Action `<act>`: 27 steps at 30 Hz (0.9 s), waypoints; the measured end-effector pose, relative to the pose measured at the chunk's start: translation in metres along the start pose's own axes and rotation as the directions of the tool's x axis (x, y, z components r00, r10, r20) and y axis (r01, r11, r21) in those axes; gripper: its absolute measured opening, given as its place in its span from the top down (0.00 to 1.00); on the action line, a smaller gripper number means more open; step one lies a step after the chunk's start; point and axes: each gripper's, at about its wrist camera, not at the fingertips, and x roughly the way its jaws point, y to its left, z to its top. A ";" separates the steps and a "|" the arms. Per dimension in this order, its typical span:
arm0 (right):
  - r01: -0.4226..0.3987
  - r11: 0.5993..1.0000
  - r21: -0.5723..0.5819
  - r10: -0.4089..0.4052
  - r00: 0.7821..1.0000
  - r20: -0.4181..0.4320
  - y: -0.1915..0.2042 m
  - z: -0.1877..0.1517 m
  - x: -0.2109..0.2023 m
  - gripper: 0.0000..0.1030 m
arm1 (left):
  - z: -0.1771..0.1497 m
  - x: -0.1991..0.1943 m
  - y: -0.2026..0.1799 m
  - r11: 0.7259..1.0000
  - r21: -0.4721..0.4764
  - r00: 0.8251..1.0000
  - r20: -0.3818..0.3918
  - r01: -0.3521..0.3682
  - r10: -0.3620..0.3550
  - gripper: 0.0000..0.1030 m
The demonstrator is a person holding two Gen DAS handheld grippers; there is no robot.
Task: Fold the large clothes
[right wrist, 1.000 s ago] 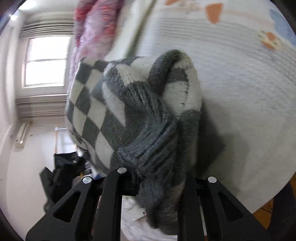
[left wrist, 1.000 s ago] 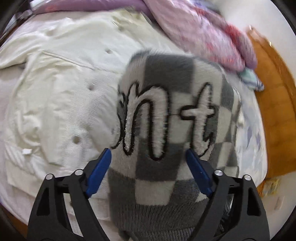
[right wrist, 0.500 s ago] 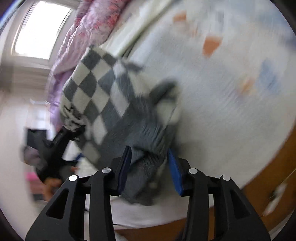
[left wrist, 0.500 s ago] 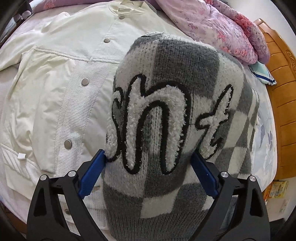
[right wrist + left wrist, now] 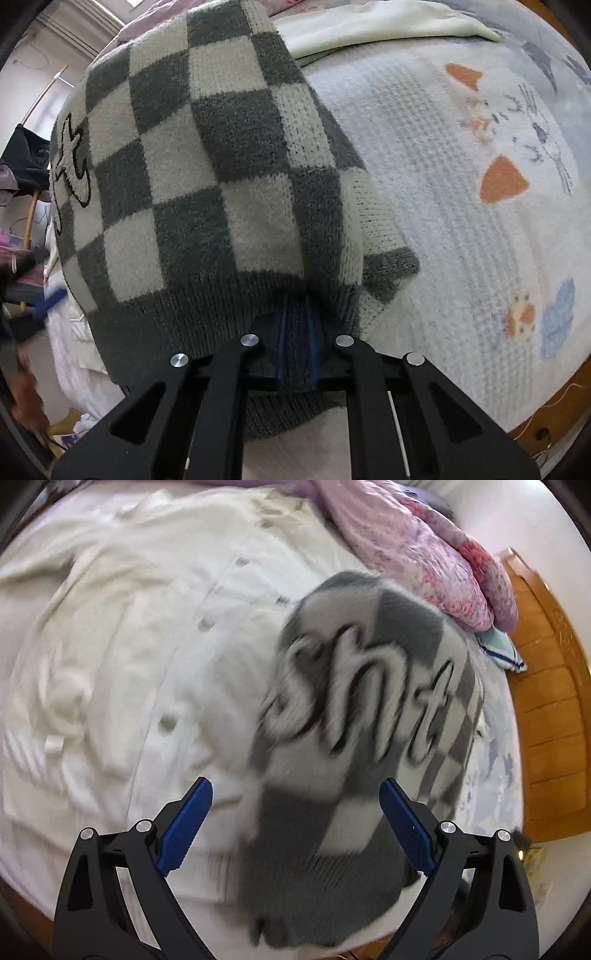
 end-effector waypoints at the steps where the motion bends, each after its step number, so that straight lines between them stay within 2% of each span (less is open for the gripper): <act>1: -0.002 1.000 0.000 0.002 1.000 -0.003 0.000 0.000 0.000 0.93 | -0.012 -0.002 0.009 1.000 -0.018 1.000 -0.013 0.004 -0.004 0.11; 6: -0.004 1.000 0.022 0.004 1.000 -0.002 -0.003 0.000 0.001 0.93 | -0.059 0.009 0.033 0.990 -0.135 0.995 -0.092 0.038 -0.050 0.11; 12: -0.009 0.999 0.041 0.008 1.000 0.012 -0.007 0.004 0.000 0.93 | -0.072 0.047 0.020 0.990 -0.123 0.985 -0.154 0.064 -0.083 0.11; 16: -0.056 0.993 0.100 0.053 0.998 0.031 -0.019 0.001 -0.005 0.92 | -0.070 0.072 0.004 0.996 -0.075 0.978 -0.199 0.050 -0.064 0.12; 18: -0.092 0.986 0.139 0.086 0.995 0.051 -0.025 0.000 -0.015 0.89 | -0.067 0.073 0.000 0.996 -0.064 0.977 -0.202 0.059 -0.071 0.24; 19: -0.125 0.976 0.180 0.115 0.991 0.069 -0.030 -0.003 -0.020 0.87 | -0.065 0.071 -0.002 0.997 -0.060 0.976 -0.206 0.053 -0.065 0.36; 20: -0.159 0.963 0.217 0.143 0.986 0.087 -0.035 -0.006 -0.026 0.85 | -0.064 0.067 -0.002 0.996 -0.061 0.974 -0.210 0.068 -0.080 0.54; 21: -0.189 0.949 0.251 0.168 0.980 0.104 -0.041 -0.008 -0.032 0.80 | -0.062 0.064 -0.004 0.995 -0.056 0.973 -0.213 0.077 -0.087 0.63; 22: -0.211 0.931 0.297 0.180 0.975 0.129 -0.045 -0.014 -0.040 0.68 | -0.059 0.056 -0.009 0.995 -0.042 0.972 -0.214 0.090 -0.096 0.70; 24: -0.222 0.899 0.378 0.172 0.972 0.161 -0.053 -0.025 -0.053 0.50 | -0.052 0.044 -0.015 0.993 -0.035 0.970 -0.215 0.112 -0.117 0.72; 26: -0.222 0.859 0.462 0.163 0.973 0.164 -0.059 -0.037 -0.060 0.47 | -0.041 0.026 -0.025 0.982 -0.051 0.961 -0.201 0.181 -0.187 0.72; 27: -0.266 0.812 0.520 0.204 0.963 0.174 -0.063 -0.046 -0.060 0.46 | -0.037 0.018 -0.031 0.977 -0.050 0.958 -0.195 0.205 -0.211 0.72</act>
